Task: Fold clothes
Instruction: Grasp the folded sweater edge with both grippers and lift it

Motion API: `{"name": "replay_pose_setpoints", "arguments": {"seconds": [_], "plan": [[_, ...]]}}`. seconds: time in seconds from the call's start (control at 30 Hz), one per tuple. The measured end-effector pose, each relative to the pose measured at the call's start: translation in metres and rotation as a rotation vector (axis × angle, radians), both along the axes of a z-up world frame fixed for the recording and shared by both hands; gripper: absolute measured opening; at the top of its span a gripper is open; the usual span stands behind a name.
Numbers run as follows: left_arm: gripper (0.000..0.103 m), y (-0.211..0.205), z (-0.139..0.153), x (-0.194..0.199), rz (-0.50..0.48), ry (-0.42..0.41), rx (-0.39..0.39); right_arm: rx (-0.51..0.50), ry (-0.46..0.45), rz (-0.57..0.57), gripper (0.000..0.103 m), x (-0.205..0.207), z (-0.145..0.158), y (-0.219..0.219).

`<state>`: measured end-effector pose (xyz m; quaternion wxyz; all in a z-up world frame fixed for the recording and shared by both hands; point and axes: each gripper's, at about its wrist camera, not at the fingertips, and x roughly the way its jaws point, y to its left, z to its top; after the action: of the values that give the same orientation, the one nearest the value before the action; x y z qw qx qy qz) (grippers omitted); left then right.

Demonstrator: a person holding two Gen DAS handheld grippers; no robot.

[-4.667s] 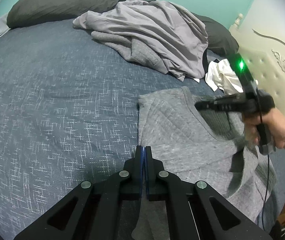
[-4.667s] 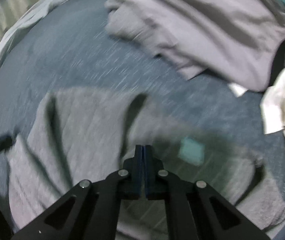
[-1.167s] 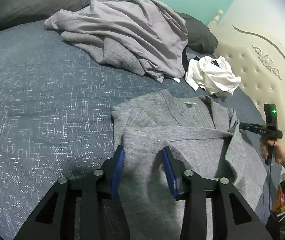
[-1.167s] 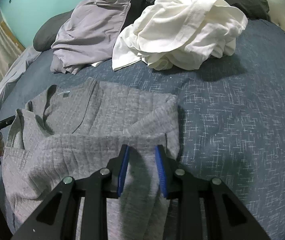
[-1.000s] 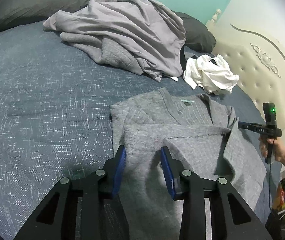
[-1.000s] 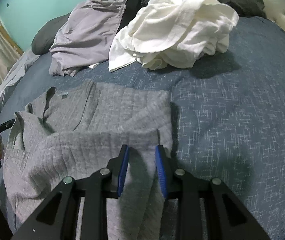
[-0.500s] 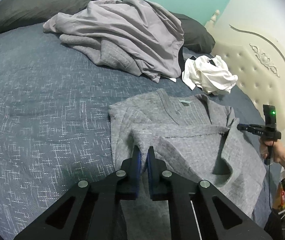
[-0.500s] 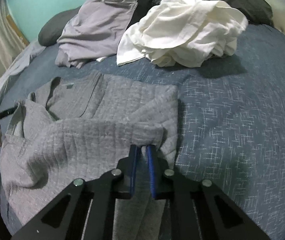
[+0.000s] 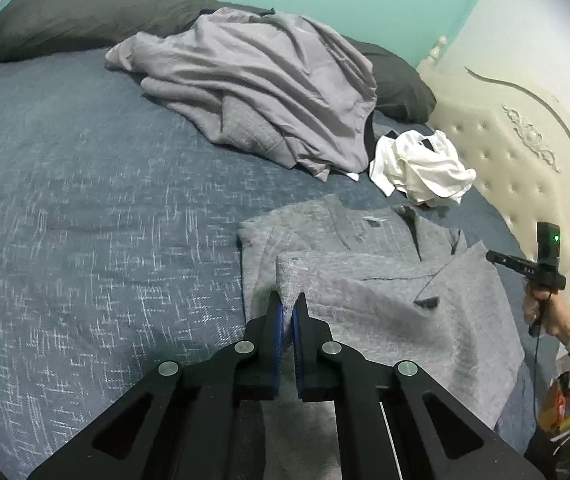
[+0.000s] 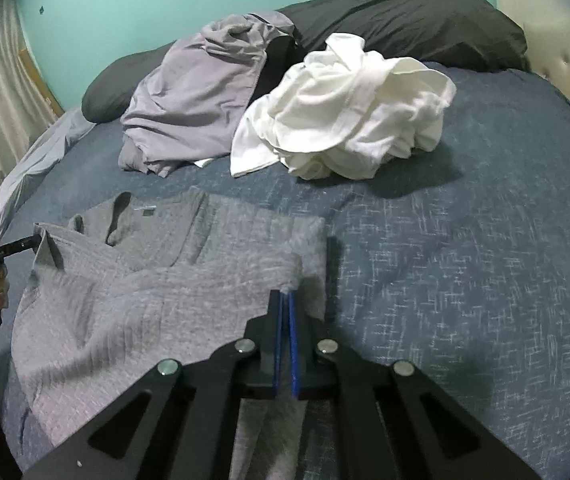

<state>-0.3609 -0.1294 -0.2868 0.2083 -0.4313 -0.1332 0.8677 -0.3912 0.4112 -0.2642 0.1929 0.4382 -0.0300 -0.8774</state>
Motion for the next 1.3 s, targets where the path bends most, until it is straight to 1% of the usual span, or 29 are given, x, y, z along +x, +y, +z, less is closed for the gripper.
{"name": "replay_pose_setpoints", "arguments": {"seconds": [0.03, 0.1, 0.17, 0.2, 0.23, 0.27, 0.3, 0.4, 0.5, 0.53, 0.57, 0.6, 0.63, 0.7, 0.8, 0.9, 1.07, 1.17, 1.3], "plan": [[0.005, 0.000, -0.004, -0.002, 0.008, -0.020, 0.004, -0.010, -0.013, -0.003, 0.003, -0.001, -0.002, 0.002], [0.006, 0.000, -0.009, -0.006, 0.012, -0.041, 0.008, -0.069, -0.086, -0.020, 0.004, -0.007, -0.010, 0.006], [0.007, 0.001, -0.013, -0.009, 0.013, -0.051, 0.016, -0.094, -0.092, -0.040, 0.005, -0.009, -0.013, 0.008], [0.012, 0.002, -0.014, -0.010, 0.013, -0.050, 0.023, -0.122, -0.104, -0.041, 0.007, -0.011, -0.015, 0.008], [0.022, 0.002, -0.014, -0.010, 0.011, -0.045, 0.024, -0.150, -0.124, -0.039, 0.012, -0.013, -0.018, 0.009], [0.026, 0.003, -0.014, -0.011, 0.009, -0.041, 0.027, -0.162, -0.142, -0.038, 0.027, -0.015, -0.021, 0.008], [0.028, 0.003, -0.014, -0.012, 0.008, -0.036, 0.030, -0.161, -0.154, -0.037, 0.032, -0.017, -0.024, 0.006], [0.029, 0.004, -0.016, -0.015, 0.008, -0.037, 0.036, -0.153, -0.158, -0.016, 0.032, -0.019, -0.028, 0.000], [0.029, 0.007, -0.018, -0.019, -0.002, -0.036, 0.025, -0.119, -0.134, -0.001, 0.032, -0.019, -0.029, -0.007], [0.028, 0.009, -0.018, -0.019, -0.005, -0.031, 0.014, -0.096, -0.128, 0.000, 0.029, -0.019, -0.029, -0.009], [0.028, 0.010, -0.017, -0.018, -0.007, -0.024, 0.003, -0.072, -0.120, 0.004, 0.023, -0.019, -0.029, -0.012], [0.026, 0.011, -0.016, -0.017, -0.009, -0.018, -0.007, -0.049, -0.104, 0.015, 0.017, -0.017, -0.028, -0.015], [0.016, 0.013, -0.015, -0.016, -0.010, -0.011, -0.018, -0.030, -0.089, 0.020, 0.015, -0.015, -0.026, -0.016], [0.006, 0.013, -0.012, -0.014, -0.010, -0.003, -0.035, -0.002, -0.061, 0.031, 0.009, -0.011, -0.022, -0.018], [0.005, 0.010, -0.005, -0.007, -0.003, 0.011, -0.034, 0.028, -0.019, 0.041, 0.004, -0.004, -0.013, -0.019], [0.005, 0.005, 0.008, 0.002, 0.005, 0.034, -0.033, 0.020, 0.031, 0.035, 0.003, 0.003, 0.002, -0.015], [0.004, -0.010, 0.038, 0.010, 0.041, 0.079, -0.024, -0.001, 0.129, 0.011, 0.003, 0.013, 0.035, -0.003], [0.004, -0.022, 0.051, 0.005, 0.076, 0.089, 0.007, -0.013, 0.167, -0.012, 0.003, 0.013, 0.052, 0.004], [0.004, -0.024, 0.059, -0.014, 0.094, 0.082, 0.008, -0.030, 0.189, -0.045, 0.003, -0.003, 0.067, 0.006]]}}
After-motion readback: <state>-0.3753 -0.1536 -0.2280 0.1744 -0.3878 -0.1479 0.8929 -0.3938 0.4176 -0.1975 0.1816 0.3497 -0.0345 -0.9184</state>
